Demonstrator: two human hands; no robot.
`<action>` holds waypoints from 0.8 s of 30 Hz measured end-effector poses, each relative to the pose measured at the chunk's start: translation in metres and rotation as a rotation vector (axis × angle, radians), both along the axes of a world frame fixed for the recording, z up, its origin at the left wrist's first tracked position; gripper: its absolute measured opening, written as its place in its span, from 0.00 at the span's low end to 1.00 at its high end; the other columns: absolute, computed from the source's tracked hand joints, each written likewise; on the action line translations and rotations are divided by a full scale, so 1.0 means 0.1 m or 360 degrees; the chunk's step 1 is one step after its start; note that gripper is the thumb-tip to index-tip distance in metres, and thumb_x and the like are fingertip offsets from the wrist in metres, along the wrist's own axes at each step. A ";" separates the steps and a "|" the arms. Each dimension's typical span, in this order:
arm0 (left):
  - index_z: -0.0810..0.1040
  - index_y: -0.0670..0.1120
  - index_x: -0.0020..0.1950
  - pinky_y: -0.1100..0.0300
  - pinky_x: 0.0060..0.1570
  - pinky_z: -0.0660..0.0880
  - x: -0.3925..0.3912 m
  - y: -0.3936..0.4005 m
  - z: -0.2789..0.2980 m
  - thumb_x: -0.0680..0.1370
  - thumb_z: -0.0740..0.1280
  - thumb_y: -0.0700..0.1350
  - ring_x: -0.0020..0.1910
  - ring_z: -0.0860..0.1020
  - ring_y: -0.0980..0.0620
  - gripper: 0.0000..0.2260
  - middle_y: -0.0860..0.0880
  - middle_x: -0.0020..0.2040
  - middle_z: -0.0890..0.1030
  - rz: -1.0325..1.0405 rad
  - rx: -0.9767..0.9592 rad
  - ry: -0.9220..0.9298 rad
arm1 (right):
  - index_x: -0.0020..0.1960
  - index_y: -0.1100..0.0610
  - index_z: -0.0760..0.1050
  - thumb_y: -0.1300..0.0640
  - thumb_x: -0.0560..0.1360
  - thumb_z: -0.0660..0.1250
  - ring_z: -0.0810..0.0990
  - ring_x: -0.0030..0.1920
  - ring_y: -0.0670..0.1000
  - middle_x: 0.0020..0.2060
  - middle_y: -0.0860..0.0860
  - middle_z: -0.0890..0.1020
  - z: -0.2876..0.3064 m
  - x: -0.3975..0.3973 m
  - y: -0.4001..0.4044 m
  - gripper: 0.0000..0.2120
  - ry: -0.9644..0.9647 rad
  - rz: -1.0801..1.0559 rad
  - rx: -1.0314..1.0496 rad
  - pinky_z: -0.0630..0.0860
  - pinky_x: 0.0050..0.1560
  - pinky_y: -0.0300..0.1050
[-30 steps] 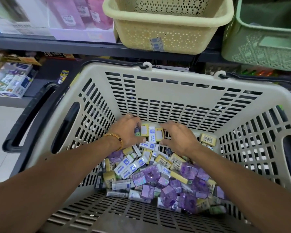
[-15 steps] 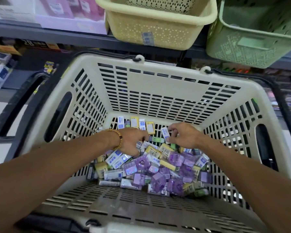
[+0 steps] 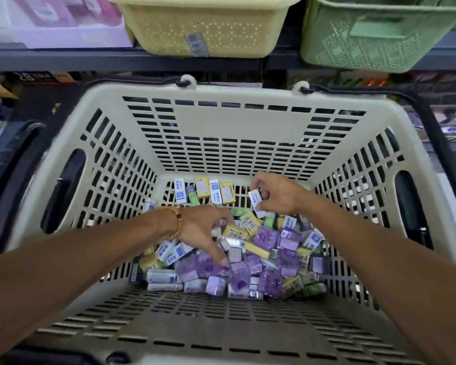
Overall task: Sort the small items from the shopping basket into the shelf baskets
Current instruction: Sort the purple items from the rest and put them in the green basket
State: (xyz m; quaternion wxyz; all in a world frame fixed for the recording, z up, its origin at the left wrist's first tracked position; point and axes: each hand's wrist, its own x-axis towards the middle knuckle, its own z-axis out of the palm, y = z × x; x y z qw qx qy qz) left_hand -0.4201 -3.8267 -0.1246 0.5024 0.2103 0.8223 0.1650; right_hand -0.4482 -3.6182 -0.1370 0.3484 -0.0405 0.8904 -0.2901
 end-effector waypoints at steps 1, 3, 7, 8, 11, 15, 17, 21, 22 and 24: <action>0.69 0.54 0.66 0.54 0.60 0.72 0.01 0.00 -0.02 0.68 0.76 0.58 0.58 0.73 0.51 0.30 0.53 0.56 0.72 0.0029 0.0022 0.0027 | 0.54 0.53 0.71 0.67 0.73 0.71 0.75 0.35 0.50 0.38 0.52 0.76 0.01 -0.02 0.02 0.16 -0.0051 -0.0078 -0.0054 0.72 0.36 0.48; 0.72 0.54 0.63 0.57 0.56 0.72 0.05 0.01 -0.06 0.72 0.73 0.56 0.57 0.74 0.50 0.22 0.52 0.54 0.72 0.0061 0.0061 0.0111 | 0.54 0.55 0.71 0.68 0.74 0.70 0.74 0.34 0.50 0.38 0.50 0.73 0.03 -0.03 0.05 0.14 -0.0132 -0.0181 -0.0116 0.71 0.35 0.45; 0.71 0.56 0.63 0.62 0.56 0.66 0.10 0.02 -0.09 0.74 0.72 0.53 0.60 0.71 0.54 0.19 0.54 0.56 0.70 0.0046 0.0115 0.0173 | 0.55 0.58 0.71 0.68 0.75 0.69 0.70 0.33 0.48 0.42 0.55 0.72 0.05 -0.01 0.10 0.13 -0.0214 -0.0281 -0.0192 0.68 0.28 0.38; 0.71 0.56 0.64 0.62 0.56 0.66 0.10 0.03 -0.09 0.74 0.72 0.52 0.59 0.71 0.54 0.20 0.54 0.56 0.71 0.0058 0.0144 0.0157 | 0.54 0.58 0.71 0.67 0.75 0.70 0.70 0.33 0.47 0.43 0.55 0.73 0.05 -0.01 0.10 0.12 -0.0200 -0.0317 -0.0195 0.68 0.27 0.36; 0.71 0.55 0.68 0.62 0.60 0.67 0.11 0.05 -0.08 0.75 0.72 0.50 0.61 0.71 0.52 0.22 0.51 0.60 0.72 0.0107 0.0177 0.0061 | 0.51 0.56 0.73 0.65 0.74 0.71 0.74 0.36 0.47 0.45 0.54 0.76 0.01 0.02 0.07 0.10 -0.0011 -0.0416 -0.0165 0.70 0.30 0.33; 0.67 0.51 0.73 0.66 0.58 0.63 0.17 0.06 -0.10 0.77 0.68 0.54 0.62 0.70 0.53 0.26 0.47 0.69 0.71 0.0115 0.0073 0.0020 | 0.48 0.52 0.73 0.65 0.74 0.70 0.75 0.37 0.45 0.40 0.49 0.77 -0.08 0.09 -0.09 0.11 0.0346 -0.0627 -0.0230 0.70 0.33 0.30; 0.70 0.51 0.71 0.69 0.52 0.63 0.19 0.05 -0.08 0.78 0.67 0.55 0.54 0.69 0.55 0.23 0.46 0.66 0.73 0.0123 0.0079 0.0098 | 0.49 0.53 0.73 0.66 0.75 0.69 0.76 0.38 0.47 0.38 0.50 0.77 -0.13 0.11 -0.17 0.10 0.0384 -0.0726 -0.0328 0.77 0.41 0.38; 0.76 0.52 0.62 0.65 0.55 0.65 0.19 0.04 -0.07 0.76 0.69 0.54 0.61 0.72 0.52 0.15 0.50 0.62 0.75 0.0275 0.0114 0.0085 | 0.59 0.57 0.76 0.69 0.76 0.66 0.80 0.49 0.54 0.48 0.54 0.80 -0.18 0.10 -0.22 0.14 0.0227 -0.0694 -0.0406 0.80 0.54 0.49; 0.77 0.52 0.60 0.63 0.55 0.66 0.19 0.05 -0.06 0.76 0.70 0.54 0.62 0.72 0.51 0.14 0.50 0.59 0.75 0.0299 0.0119 0.0069 | 0.63 0.57 0.75 0.69 0.76 0.66 0.79 0.53 0.54 0.53 0.54 0.79 -0.19 0.11 -0.22 0.17 0.0246 -0.0628 -0.0325 0.79 0.57 0.50; 0.77 0.51 0.59 0.62 0.56 0.67 0.21 0.06 -0.06 0.76 0.69 0.53 0.59 0.72 0.51 0.13 0.52 0.54 0.73 0.0284 0.0123 0.0078 | 0.67 0.55 0.74 0.66 0.76 0.67 0.77 0.58 0.55 0.58 0.54 0.78 -0.20 0.13 -0.21 0.20 0.0389 -0.0474 -0.0100 0.77 0.61 0.51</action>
